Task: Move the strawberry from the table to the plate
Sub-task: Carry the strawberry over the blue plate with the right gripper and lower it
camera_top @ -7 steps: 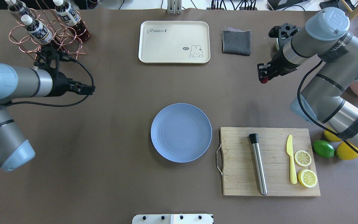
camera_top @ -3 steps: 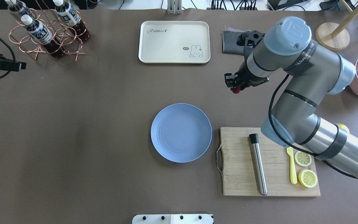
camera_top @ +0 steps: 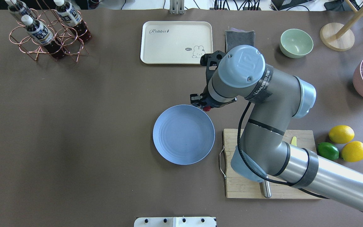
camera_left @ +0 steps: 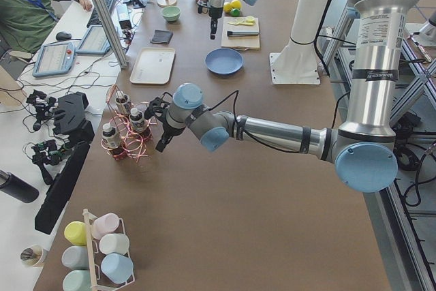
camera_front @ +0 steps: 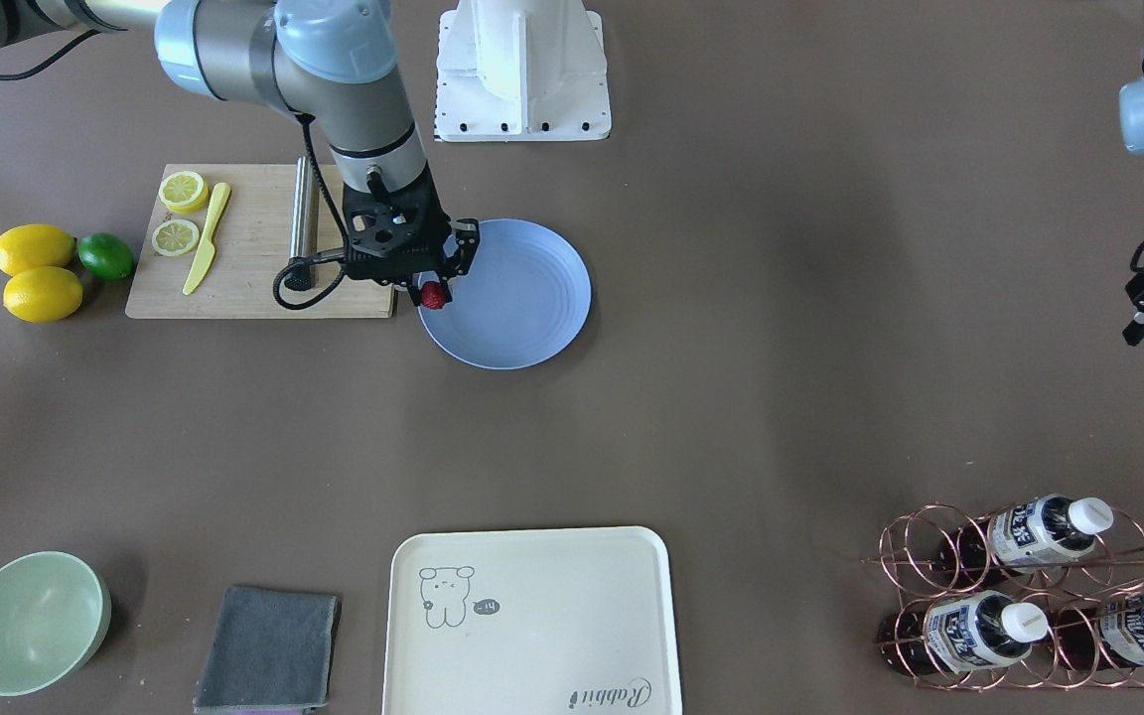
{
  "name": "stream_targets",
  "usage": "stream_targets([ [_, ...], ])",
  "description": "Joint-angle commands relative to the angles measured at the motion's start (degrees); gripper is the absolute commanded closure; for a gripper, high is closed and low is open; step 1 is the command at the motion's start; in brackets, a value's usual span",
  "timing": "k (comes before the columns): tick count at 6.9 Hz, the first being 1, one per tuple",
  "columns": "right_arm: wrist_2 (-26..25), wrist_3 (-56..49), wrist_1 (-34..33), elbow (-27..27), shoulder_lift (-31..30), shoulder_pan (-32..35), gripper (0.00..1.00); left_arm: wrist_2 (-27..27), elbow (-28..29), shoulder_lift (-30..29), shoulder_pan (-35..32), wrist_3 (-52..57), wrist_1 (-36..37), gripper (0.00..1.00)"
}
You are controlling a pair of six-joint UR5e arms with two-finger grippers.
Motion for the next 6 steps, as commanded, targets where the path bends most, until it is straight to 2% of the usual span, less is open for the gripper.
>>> stream_targets([
  [1, -4.68, 2.79, -0.02, -1.36, 2.27, -5.89, 1.00, -3.84, 0.39, 0.11, -8.32, 12.11, 11.27, 0.02],
  [2, -6.95, 2.80, 0.24, -2.07, 2.37, -7.65, 1.00, -7.34, 0.56, 0.55, -10.62, 14.24, 13.40, 0.02],
  [4, -8.12, 2.54, 0.60, -4.35, 2.81, -8.64, 1.00, -9.38, 0.12, 4.58, -12.49, 19.27, 13.42, 0.02],
  [6, -8.81, 2.36, 0.95, -7.95, 4.39, -8.64, 1.00, -9.57, 0.21, 5.12, -13.46, 19.36, 13.51, 0.02],
])
